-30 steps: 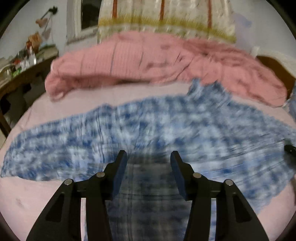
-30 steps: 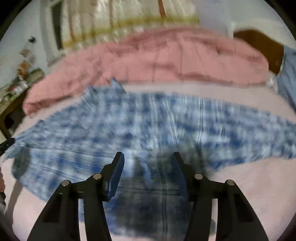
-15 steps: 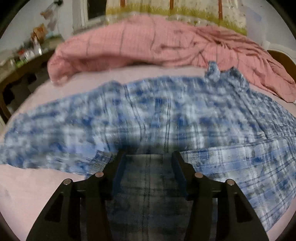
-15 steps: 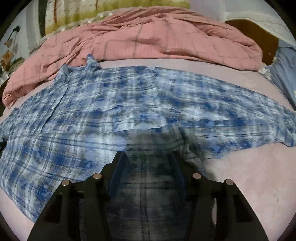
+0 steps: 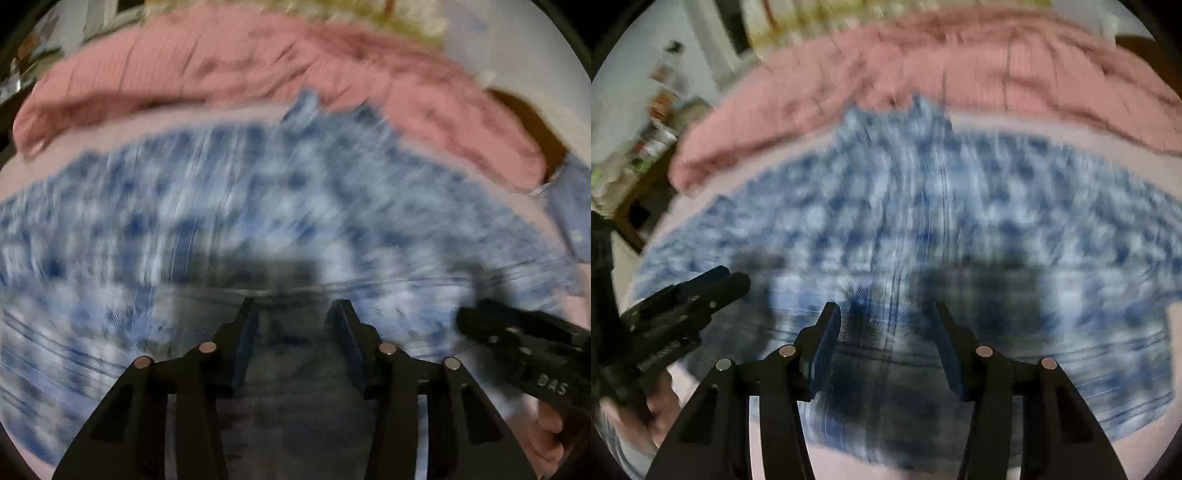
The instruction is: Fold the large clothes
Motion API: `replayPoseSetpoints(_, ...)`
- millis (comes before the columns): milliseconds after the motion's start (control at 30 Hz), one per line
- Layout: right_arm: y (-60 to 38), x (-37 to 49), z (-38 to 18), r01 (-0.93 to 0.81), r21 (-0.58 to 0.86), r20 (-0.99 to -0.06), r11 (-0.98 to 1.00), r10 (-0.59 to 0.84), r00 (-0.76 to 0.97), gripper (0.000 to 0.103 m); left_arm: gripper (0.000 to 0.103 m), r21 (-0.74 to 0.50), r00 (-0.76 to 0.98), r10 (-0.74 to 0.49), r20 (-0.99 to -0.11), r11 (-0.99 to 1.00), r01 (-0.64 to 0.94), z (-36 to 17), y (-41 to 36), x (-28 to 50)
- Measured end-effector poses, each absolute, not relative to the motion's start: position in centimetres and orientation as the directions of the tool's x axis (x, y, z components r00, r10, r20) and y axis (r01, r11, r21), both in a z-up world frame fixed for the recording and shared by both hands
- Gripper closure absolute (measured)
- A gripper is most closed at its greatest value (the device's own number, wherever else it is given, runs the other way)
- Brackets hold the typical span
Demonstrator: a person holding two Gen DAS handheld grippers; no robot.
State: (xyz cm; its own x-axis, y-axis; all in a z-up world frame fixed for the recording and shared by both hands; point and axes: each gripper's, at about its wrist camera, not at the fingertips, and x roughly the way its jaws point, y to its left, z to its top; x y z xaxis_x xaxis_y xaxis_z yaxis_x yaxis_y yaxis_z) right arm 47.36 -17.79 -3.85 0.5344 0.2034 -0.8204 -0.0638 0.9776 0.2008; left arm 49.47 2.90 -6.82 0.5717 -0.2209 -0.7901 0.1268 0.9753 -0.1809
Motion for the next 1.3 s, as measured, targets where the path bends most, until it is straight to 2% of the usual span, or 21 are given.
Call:
replayPoseSetpoints(33, -17.5, 47.9, -5.7, -0.059, 0.155, -0.832, 0.986, 0.163, 0.530, 0.050, 0.068, -0.181, 0.579, -0.223, -0.784, 0.975, 0.131, -6.9, 3.1, 49.6)
replayPoseSetpoints(133, -18.1, 47.8, -5.6, -0.083, 0.157, -0.804, 0.984, 0.176, 0.567, 0.049, 0.075, -0.123, 0.615, -0.162, -0.771, 0.987, 0.106, -6.9, 3.8, 49.3)
replayPoseSetpoints(233, -20.4, 47.3, -5.7, -0.008, -0.017, -0.806, 1.000, -0.009, 0.592, 0.049, 0.079, -0.113, 0.615, -0.164, -0.771, 0.986, 0.121, -6.8, 4.1, 48.9)
replayPoseSetpoints(333, -25.1, 46.5, -5.8, 0.015, 0.076, -0.811, 0.997, 0.053, 0.583, 0.049, 0.079, -0.026, 0.635, -0.096, -0.766, 0.993, 0.119, -6.5, 4.3, 47.8)
replayPoseSetpoints(367, -27.2, 46.1, -5.7, 0.082, 0.019, -0.806, 0.996, -0.033, 0.591, 0.049, 0.079, 0.008, 0.648, -0.063, -0.759, 0.994, 0.106, -6.4, 4.5, 47.4)
replayPoseSetpoints(433, -30.1, 45.4, -5.9, 0.143, -0.017, -0.791, 0.990, -0.101, 0.604, 0.053, 0.079, 0.020, 0.663, -0.030, -0.748, 0.997, 0.068, -6.0, 5.7, 46.7)
replayPoseSetpoints(500, -32.9, 45.0, -5.8, 0.183, 0.079, -0.784, 0.980, -0.052, 0.618, 0.063, 0.078, -0.026, 0.673, -0.033, -0.739, 0.999, 0.020, -5.8, 7.2, 46.6)
replayPoseSetpoints(533, -33.6, 44.9, -5.8, 0.204, 0.094, -0.782, 0.975, -0.054, 0.620, 0.072, 0.078, -0.058, 0.672, -0.053, -0.739, 0.998, 0.015, -5.7, 7.9, 46.8)
replayPoseSetpoints(567, -33.6, 44.7, -5.7, 0.221, 0.080, -0.781, 0.972, -0.077, 0.620, 0.076, 0.078, -0.090, 0.667, -0.077, -0.741, 0.996, 0.016, -5.8, 8.5, 47.0)
replayPoseSetpoints(667, -31.9, 43.5, -4.4, 0.266, -0.025, -0.758, 0.964, -0.192, 0.623, 0.076, 0.078, -0.095, 0.669, -0.087, -0.738, 0.995, 0.025, -5.8, 8.7, 46.9)
replayPoseSetpoints(733, -29.4, 42.1, -3.0, 0.126, 0.089, -0.748, 0.988, -0.017, 0.664, 0.076, 0.078, -0.068, 0.695, -0.076, -0.715, 0.997, 0.039, -5.2, 8.0, 46.1)
replayPoseSetpoints(800, -26.1, 40.3, -1.2, -0.024, 0.176, -0.705, 0.984, 0.143, 0.694, 0.076, 0.078, -0.090, 0.733, -0.133, -0.667, 0.991, 0.098, -3.6, 7.0, 44.5)
replayPoseSetpoints(900, -21.0, 39.7, -1.1, -0.155, 0.190, -0.712, 0.970, 0.245, 0.658, 0.076, 0.076, -0.184, 0.731, -0.340, -0.592, 0.940, 0.288, -1.3, 4.2, 42.2)
replayPoseSetpoints(967, -18.2, 39.4, -2.3, -0.227, 0.185, -0.730, 0.956, 0.288, 0.620, 0.076, 0.076, -0.197, 0.714, -0.380, -0.587, 0.923, 0.329, -0.7, 2.2, 41.0)
replayPoseSetpoints(1033, -16.8, 39.4, -3.9, -0.218, 0.115, -0.763, 0.969, 0.227, 0.606, 0.076, 0.075, -0.239, 0.657, -0.422, -0.624, 0.904, 0.354, -1.5, 1.0, 40.8)
replayPoseSetpoints(1100, -17.3, 39.7, -4.7, -0.193, 0.109, -0.776, 0.975, 0.205, 0.597, 0.076, 0.076, -0.193, 0.621, -0.364, -0.694, 0.925, 0.326, -3.4, 0.1, 41.3)
replayPoseSetpoints(1167, -19.7, 39.4, -4.3, -0.107, 0.058, -0.776, 0.993, 0.112, 0.621, 0.076, 0.078, -0.117, 0.618, -0.257, -0.743, 0.959, 0.258, -5.2, 0.1, 42.1)
replayPoseSetpoints(1233, -22.8, 39.4, -4.5, 0.025, -0.040, -0.763, 0.999, -0.047, 0.644, 0.076, 0.081, -0.161, 0.599, -0.270, -0.754, 0.960, 0.229, -5.6, 1.1, 42.8)
replayPoseSetpoints(1300, -26.9, 40.0, -5.3, 0.159, -0.055, -0.773, 0.986, -0.142, 0.618, 0.076, 0.084, -0.126, 0.626, -0.204, -0.753, 0.978, 0.167, -5.7, 1.9, 42.9)
